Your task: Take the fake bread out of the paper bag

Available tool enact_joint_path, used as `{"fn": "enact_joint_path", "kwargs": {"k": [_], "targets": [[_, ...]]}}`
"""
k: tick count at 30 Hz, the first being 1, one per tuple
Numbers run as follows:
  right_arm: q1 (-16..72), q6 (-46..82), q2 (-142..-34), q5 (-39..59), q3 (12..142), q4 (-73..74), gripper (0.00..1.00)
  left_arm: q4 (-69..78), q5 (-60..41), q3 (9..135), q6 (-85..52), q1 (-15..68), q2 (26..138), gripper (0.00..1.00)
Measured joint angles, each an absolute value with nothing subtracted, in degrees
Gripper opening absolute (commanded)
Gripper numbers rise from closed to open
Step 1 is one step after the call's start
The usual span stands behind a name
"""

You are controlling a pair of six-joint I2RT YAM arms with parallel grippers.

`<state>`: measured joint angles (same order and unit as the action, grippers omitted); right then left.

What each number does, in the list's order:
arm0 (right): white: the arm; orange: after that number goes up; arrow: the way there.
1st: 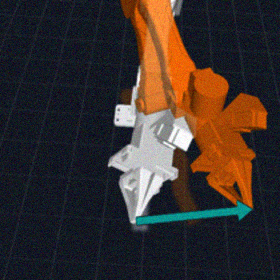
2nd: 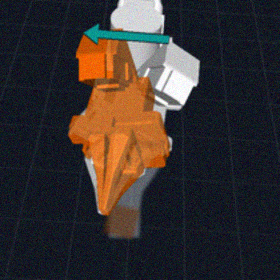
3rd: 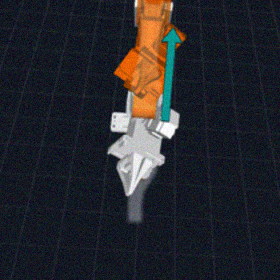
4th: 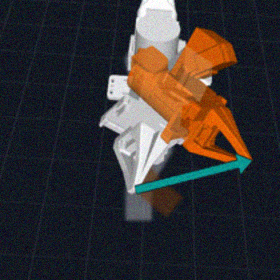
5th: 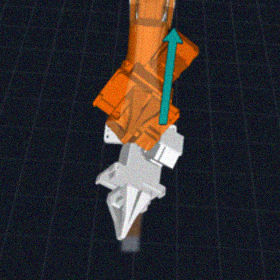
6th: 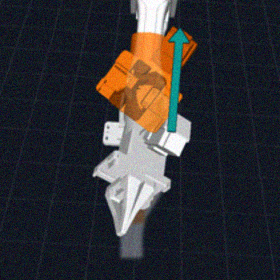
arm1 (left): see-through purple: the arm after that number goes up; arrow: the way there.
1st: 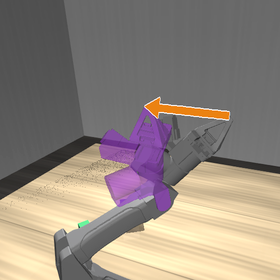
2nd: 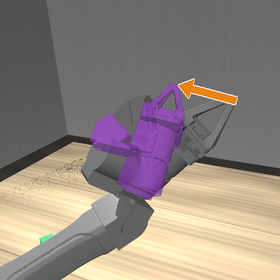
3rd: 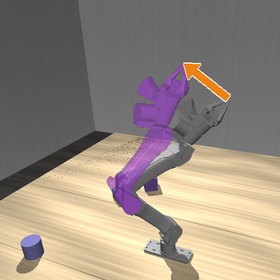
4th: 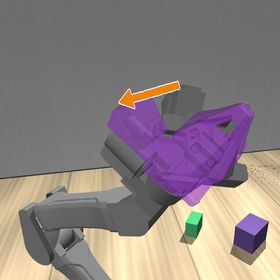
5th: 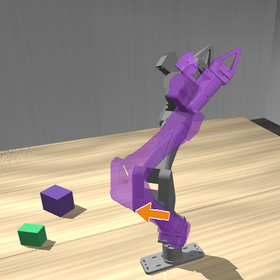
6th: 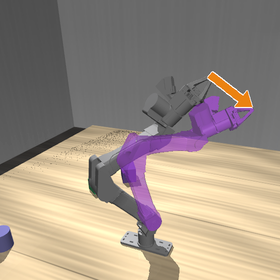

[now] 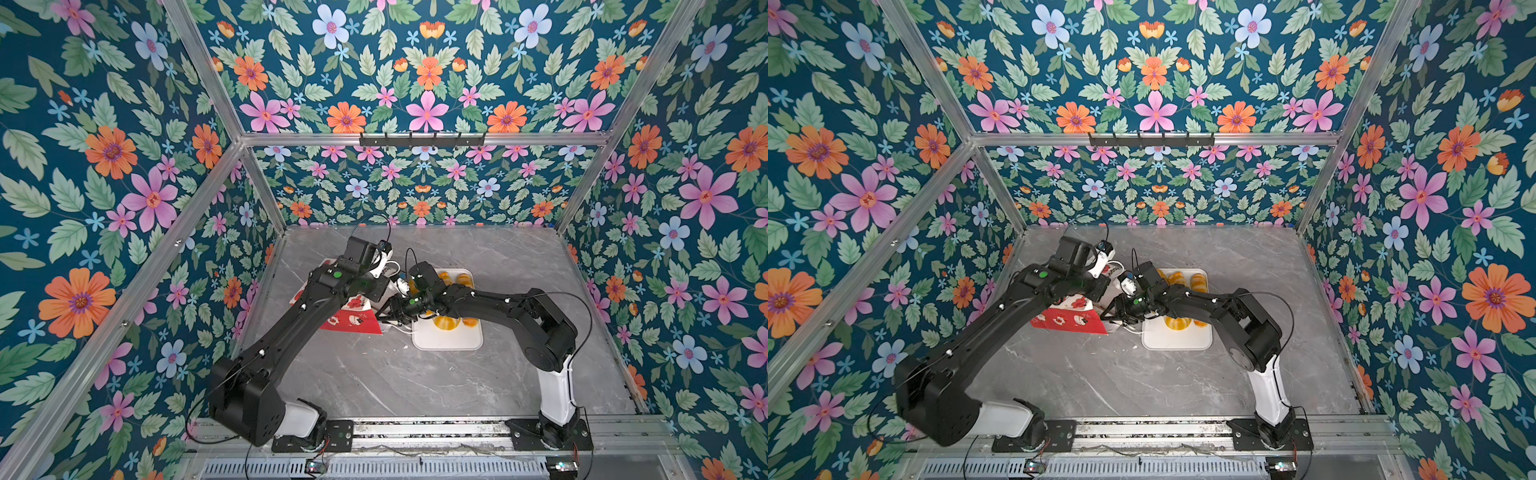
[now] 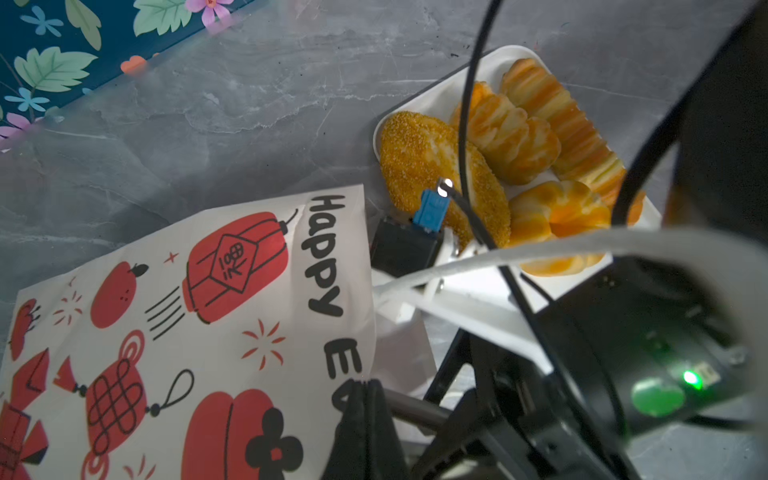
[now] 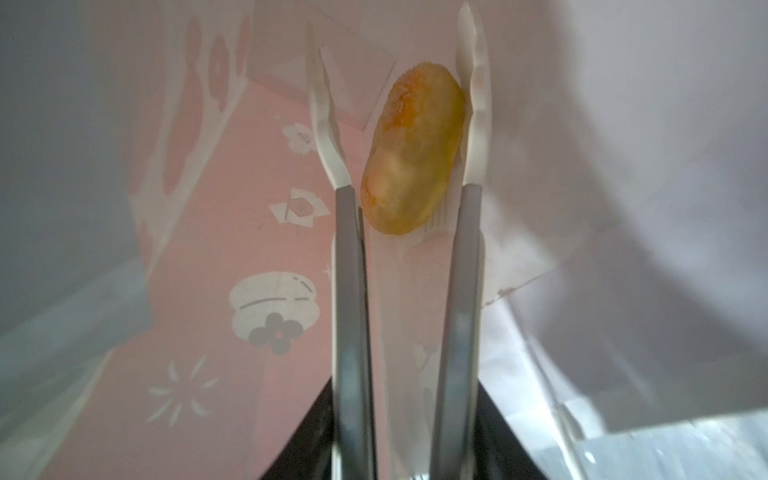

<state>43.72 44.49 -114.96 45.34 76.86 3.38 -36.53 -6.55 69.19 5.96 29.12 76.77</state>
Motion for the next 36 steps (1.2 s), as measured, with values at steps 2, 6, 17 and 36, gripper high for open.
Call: {"fn": "enact_joint_path", "kwargs": {"k": [2, 6, 17, 36], "targets": [[43.77, 42.92, -114.17, 43.75, 77.12, 0.91, 0.43, -34.50, -6.94, 65.47, 6.15, 29.21, 73.10, 0.00], [43.92, 40.18, -113.16, 41.54, 77.95, -3.57, 0.39, -31.22, -7.70, 59.20, 6.11, 29.21, 66.35, 0.00], [44.14, 34.57, -109.82, 40.77, 76.53, -12.19, 0.39, -29.61, -10.92, 52.05, 5.89, 29.21, 56.31, 0.00], [46.24, 26.85, -113.12, 43.35, 85.23, -24.10, 0.44, -30.83, -12.43, 49.82, 5.87, 29.21, 55.02, 0.00]]}}
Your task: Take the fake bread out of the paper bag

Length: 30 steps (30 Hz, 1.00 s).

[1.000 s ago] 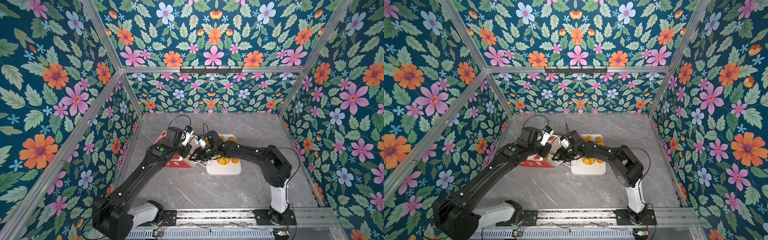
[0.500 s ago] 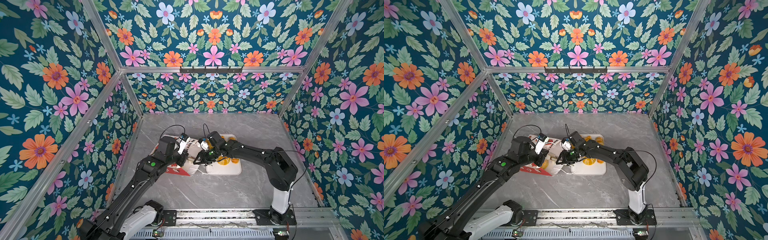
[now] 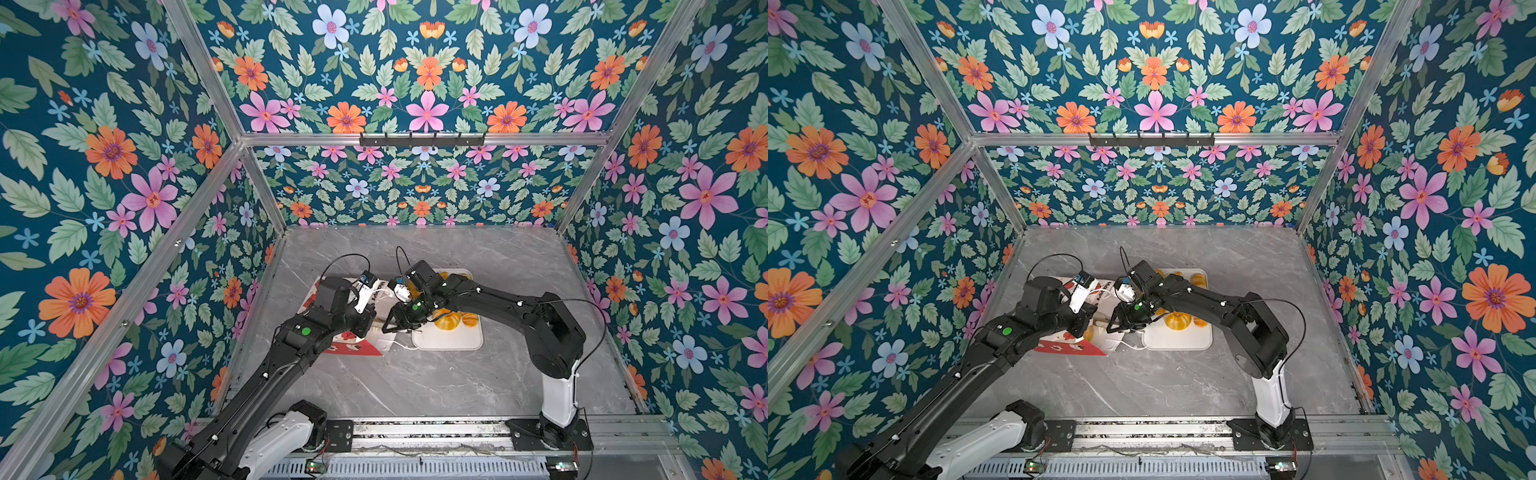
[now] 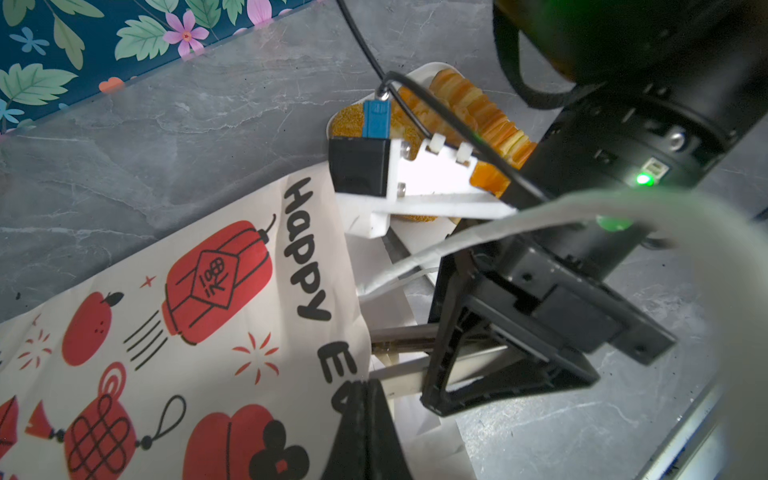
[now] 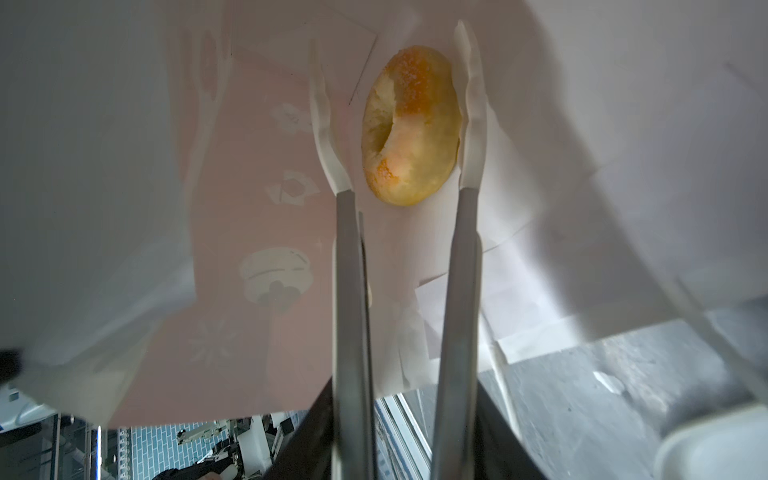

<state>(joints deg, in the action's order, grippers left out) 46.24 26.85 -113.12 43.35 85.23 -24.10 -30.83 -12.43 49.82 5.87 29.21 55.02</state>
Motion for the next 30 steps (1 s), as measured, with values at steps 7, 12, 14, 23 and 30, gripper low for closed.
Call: {"fn": "enact_joint_path", "kwargs": {"k": [7, 12, 14, 23, 30], "targets": [[47.48, 26.89, -117.60, 44.82, 89.38, -24.16, 0.44, -30.61, -12.69, 49.58, 5.87, 29.23, 55.92, 0.00], [48.34, 26.85, -120.46, 45.45, 92.16, -24.16, 0.40, -30.41, -13.10, 49.56, 5.89, 29.28, 56.34, 0.00], [48.56, 26.87, -121.34, 45.43, 92.71, -24.16, 0.36, -30.44, -13.13, 49.54, 5.87, 29.34, 56.42, 0.00], [47.99, 27.53, -118.98, 44.97, 88.53, -22.81, 0.17, -30.92, -13.13, 49.32, 5.91, 29.67, 55.72, 0.00], [45.63, 28.10, -112.68, 44.66, 82.19, -20.71, 0.12, -30.89, -12.86, 49.34, 6.13, 29.71, 54.50, 0.00]]}}
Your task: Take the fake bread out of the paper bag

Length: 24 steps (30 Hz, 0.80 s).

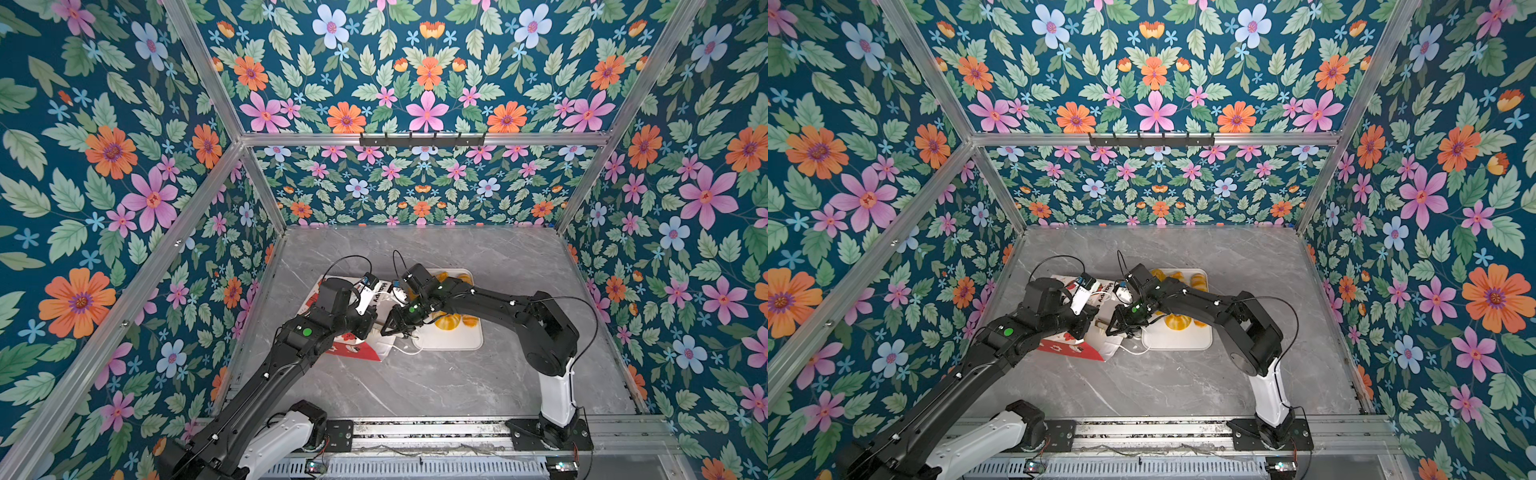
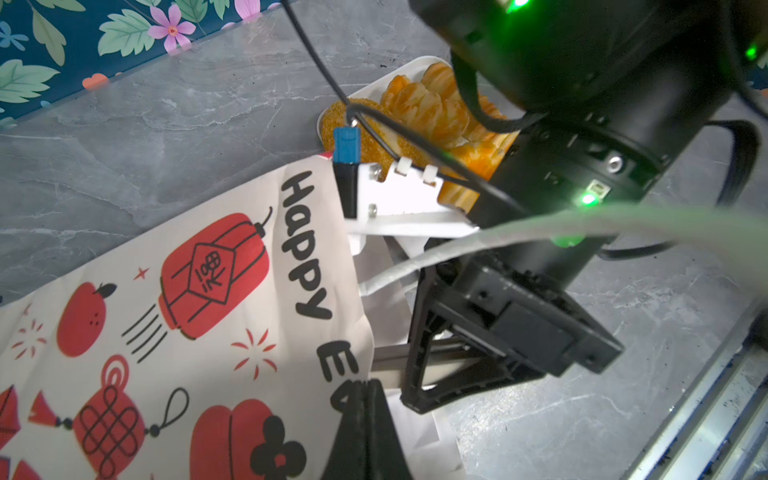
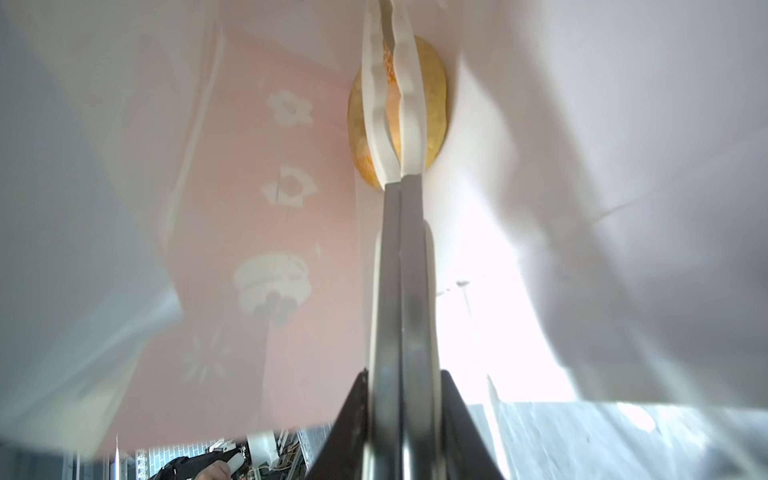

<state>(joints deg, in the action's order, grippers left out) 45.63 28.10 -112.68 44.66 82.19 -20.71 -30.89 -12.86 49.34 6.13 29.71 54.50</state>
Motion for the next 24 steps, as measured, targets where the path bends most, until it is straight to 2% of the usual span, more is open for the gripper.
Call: {"fn": "enact_joint_path", "kwargs": {"k": [13, 24], "targets": [[43.40, 28.40, -100.36, 42.04, 72.10, -19.42, 0.10, -32.58, -10.44, 50.11, 7.57, 29.71, 55.09, 0.00], [42.94, 29.28, -96.97, 41.08, 66.94, -17.74, 0.13, -34.46, -8.40, 52.25, 10.02, 29.80, 55.46, 0.00]]}}
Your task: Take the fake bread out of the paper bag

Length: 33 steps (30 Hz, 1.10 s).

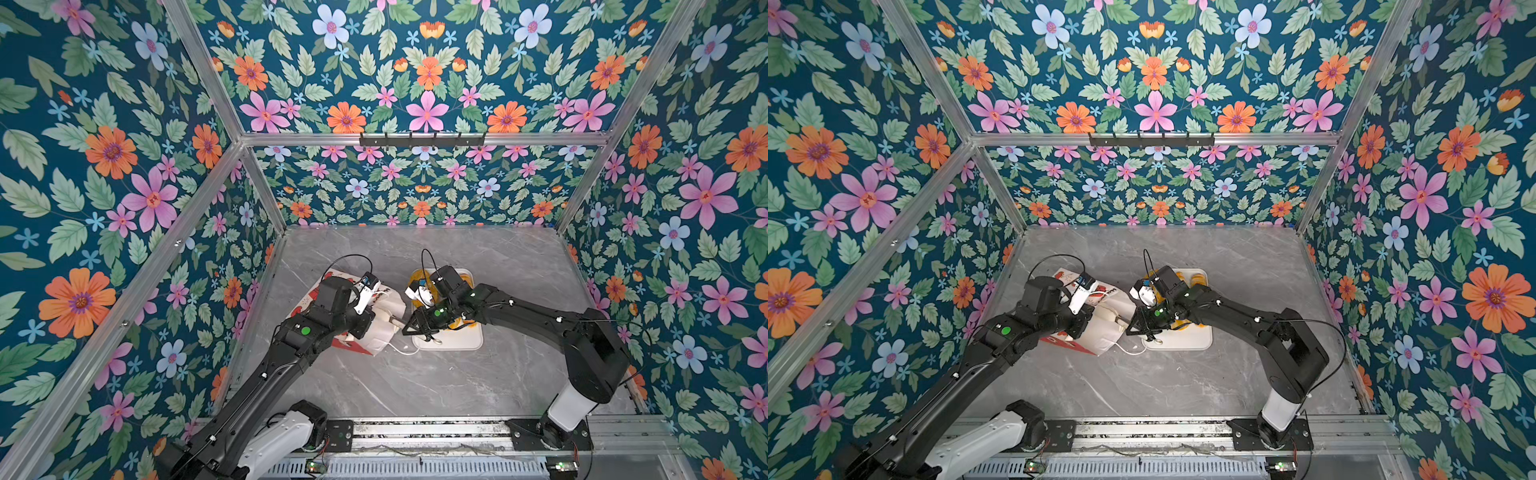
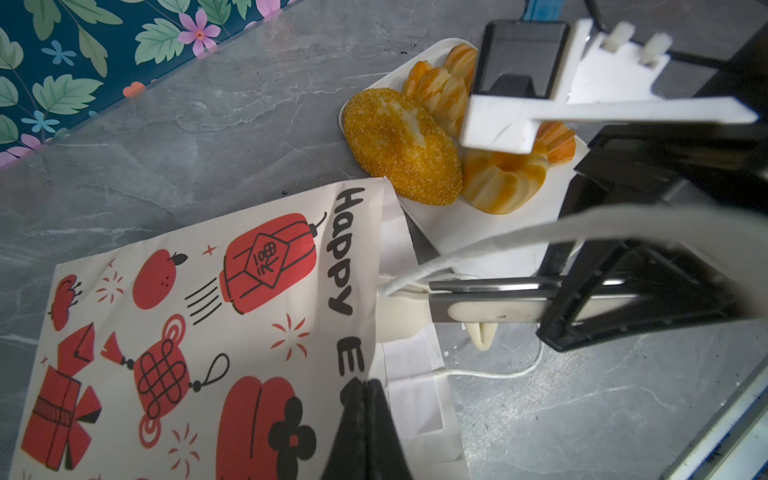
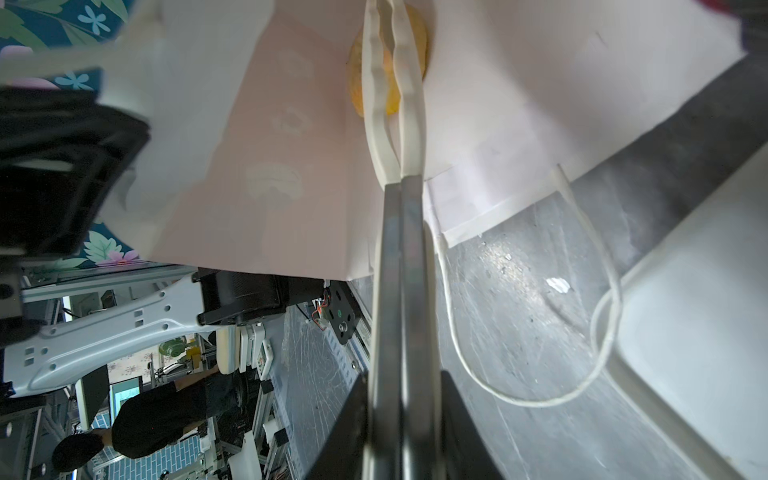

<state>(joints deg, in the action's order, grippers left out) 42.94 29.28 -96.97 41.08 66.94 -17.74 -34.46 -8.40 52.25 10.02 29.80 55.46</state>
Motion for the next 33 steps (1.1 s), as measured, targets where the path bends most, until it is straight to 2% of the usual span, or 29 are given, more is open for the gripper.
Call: {"fn": "enact_joint_path", "kwargs": {"k": [8, 17, 25, 33], "targets": [[43.09, 30.33, -94.45, 41.56, 64.36, -14.87, 0.14, -36.01, -3.75, 56.66, 14.37, 31.11, 59.55, 0.00], [47.66, 32.95, -98.35, 39.59, 64.95, -10.87, 0.14, -34.79, 1.39, 58.98, 19.88, 33.76, 67.00, 0.00], [47.94, 37.56, -100.71, 30.30, 65.73, -2.76, 0.13, -30.65, 3.79, 60.42, 23.68, 38.15, 67.37, 0.00], [52.88, 40.40, -107.00, 29.74, 73.93, 2.20, 0.13, -26.81, 10.66, 57.65, 26.00, 39.05, 65.06, 0.00]]}}
